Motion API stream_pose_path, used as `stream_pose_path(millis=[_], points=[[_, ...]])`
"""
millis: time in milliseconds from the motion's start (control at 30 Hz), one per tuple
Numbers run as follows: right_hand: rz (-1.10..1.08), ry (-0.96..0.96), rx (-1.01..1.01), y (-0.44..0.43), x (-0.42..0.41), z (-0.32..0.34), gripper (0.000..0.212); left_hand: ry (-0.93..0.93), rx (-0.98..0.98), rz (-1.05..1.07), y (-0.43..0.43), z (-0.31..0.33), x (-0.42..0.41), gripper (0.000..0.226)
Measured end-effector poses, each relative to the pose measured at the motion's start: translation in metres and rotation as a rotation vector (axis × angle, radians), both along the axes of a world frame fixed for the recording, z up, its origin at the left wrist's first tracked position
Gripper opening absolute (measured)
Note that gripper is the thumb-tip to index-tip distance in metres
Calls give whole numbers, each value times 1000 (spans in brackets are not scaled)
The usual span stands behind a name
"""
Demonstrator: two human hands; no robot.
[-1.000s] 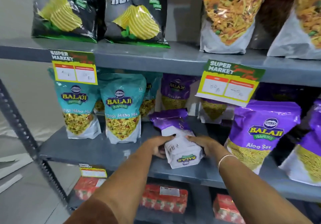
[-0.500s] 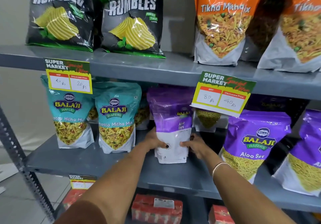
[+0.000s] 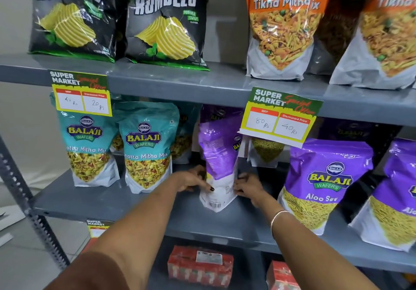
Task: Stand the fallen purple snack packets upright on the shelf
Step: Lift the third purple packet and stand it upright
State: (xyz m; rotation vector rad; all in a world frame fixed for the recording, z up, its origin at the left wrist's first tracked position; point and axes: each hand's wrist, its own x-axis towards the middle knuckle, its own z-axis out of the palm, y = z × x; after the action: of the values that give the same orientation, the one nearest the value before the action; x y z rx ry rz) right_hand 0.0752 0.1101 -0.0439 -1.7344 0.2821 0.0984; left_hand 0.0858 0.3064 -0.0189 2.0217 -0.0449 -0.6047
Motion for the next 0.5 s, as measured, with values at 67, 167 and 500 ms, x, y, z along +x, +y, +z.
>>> stream_pose_path(millis=[67,167,500], points=[[218,19,67,-6,-7,4,40,16,3,23,3,3,1,44],[479,-29,45,-3,-19,16,49,-5,-113,144,-5,2,6,50],[453,4,-191,-19,-13,32,48,-72,-81,117,-14,5,14,50]])
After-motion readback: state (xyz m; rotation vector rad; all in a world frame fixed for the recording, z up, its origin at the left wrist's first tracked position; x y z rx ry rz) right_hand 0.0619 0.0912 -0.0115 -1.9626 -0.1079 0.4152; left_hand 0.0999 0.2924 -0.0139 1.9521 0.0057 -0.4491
